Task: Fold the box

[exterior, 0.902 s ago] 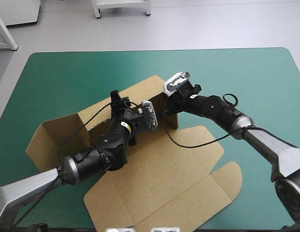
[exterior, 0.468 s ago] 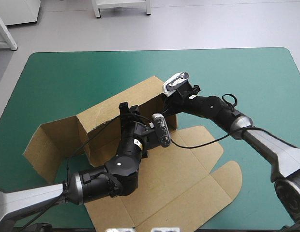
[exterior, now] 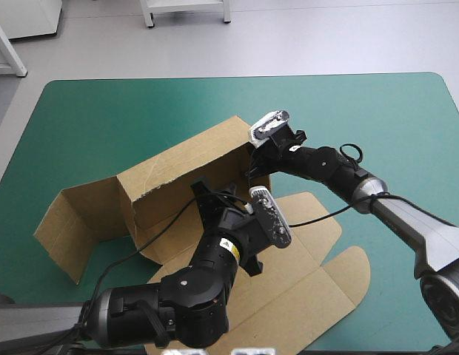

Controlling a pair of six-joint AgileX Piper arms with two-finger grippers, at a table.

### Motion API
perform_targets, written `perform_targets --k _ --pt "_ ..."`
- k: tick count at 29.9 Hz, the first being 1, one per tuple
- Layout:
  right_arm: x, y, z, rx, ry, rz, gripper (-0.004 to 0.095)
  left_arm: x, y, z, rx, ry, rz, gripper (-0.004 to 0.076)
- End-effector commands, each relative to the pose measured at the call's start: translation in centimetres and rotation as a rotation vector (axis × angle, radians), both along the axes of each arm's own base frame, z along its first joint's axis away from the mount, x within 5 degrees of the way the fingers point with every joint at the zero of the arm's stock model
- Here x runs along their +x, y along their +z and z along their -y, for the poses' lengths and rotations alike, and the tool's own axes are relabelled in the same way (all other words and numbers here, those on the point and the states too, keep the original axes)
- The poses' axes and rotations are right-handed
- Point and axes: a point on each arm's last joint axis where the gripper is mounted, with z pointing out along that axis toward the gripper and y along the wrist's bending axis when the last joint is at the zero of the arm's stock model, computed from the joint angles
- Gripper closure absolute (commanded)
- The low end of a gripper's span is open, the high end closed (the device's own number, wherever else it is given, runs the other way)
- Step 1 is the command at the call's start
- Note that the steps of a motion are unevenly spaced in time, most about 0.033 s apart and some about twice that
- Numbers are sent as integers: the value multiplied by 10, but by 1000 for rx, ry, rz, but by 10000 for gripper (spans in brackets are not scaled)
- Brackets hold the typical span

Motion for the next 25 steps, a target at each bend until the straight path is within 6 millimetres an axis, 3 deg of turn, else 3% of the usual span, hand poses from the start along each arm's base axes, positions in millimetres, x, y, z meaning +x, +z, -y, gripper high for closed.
perform_targets --k 1,5,7,9,13,21,25 --pt "-4 24 0 31 2 63 907 -14 49 -13 -139 7 -8 339" --pt "-4 24 0 35 5 53 907 -25 90 -21 -329 -34 -160 339" --pt "-5 23 0 40 5 46 906 -24 115 -33 -383 -58 -135 339" --pt "-5 23 0 45 2 39 907 -14 138 -53 -447 -21 -67 339" --pt "-6 22 -1 49 12 21 907 19 164 -103 -517 134 1 339" --pt "-9 21 -2 61 27 -17 907 84 167 -206 -466 603 102 340" --pt "-9 20 -2 57 16 -27 907 107 162 -252 -569 737 69 437"
